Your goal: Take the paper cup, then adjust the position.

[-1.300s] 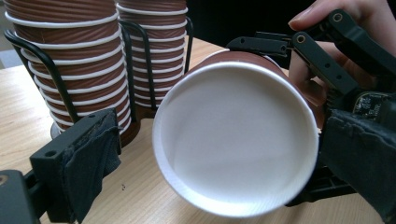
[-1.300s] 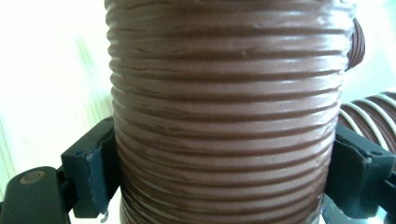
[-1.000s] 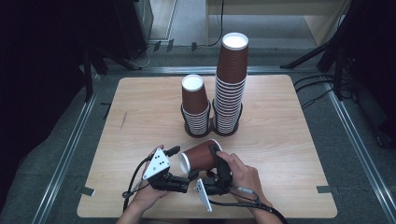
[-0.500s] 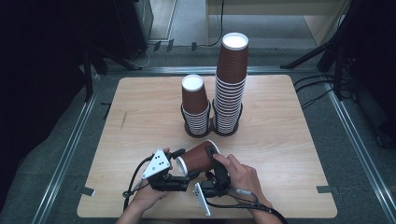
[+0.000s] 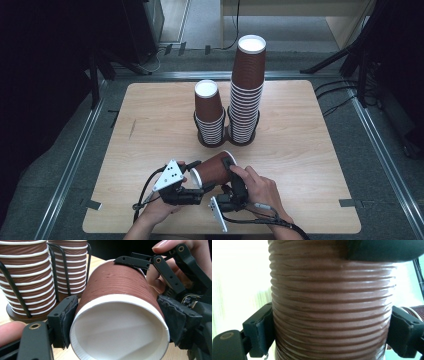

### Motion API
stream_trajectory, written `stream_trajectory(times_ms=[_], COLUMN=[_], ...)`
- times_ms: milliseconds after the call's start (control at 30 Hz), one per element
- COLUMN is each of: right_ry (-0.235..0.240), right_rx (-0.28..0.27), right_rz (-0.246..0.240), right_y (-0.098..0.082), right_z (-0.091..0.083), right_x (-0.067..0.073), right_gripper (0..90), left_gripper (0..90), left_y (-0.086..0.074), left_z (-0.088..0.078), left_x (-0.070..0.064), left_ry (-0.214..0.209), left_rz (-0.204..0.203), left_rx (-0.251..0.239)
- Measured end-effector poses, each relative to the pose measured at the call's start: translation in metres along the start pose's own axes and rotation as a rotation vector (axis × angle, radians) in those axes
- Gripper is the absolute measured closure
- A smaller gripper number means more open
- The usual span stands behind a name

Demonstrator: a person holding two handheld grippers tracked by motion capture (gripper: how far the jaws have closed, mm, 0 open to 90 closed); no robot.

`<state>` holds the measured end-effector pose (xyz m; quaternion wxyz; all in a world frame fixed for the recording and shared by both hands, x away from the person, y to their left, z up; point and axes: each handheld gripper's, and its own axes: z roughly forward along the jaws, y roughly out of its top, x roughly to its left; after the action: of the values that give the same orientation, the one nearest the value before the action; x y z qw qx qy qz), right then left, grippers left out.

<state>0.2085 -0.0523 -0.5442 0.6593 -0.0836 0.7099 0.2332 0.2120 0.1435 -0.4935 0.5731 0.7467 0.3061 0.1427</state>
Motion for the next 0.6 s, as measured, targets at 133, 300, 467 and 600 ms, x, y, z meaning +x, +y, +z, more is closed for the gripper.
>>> stream_trajectory(times_ms=[133, 300, 467, 600], right_ry=[0.003, 0.021, 0.012, 0.028], right_rx=[-0.001, 0.001, 0.012, 0.002], right_rz=[0.01, 0.016, 0.041, 0.056], right_y=[0.0, 0.0015, -0.0013, -0.0055], right_z=[-0.0004, 0.0, -0.0004, -0.0041], right_x=[0.0001, -0.0016, -0.0052, -0.0091], right_gripper=[8.9, 3.2, 0.0, 0.0], left_gripper=[21.8, 22.2, 22.3, 22.3], left_y=[-0.0001, -0.0008, -0.0001, -0.0005], left_z=[-0.0007, -0.0028, -0.0062, -0.0088], left_x=[-0.001, 0.0, 0.005, 0.0076], left_ry=[0.003, 0.024, 0.028, 0.043], left_rz=[0.009, 0.023, 0.009, 0.004], left_rx=[-0.003, 0.003, -0.013, -0.021])
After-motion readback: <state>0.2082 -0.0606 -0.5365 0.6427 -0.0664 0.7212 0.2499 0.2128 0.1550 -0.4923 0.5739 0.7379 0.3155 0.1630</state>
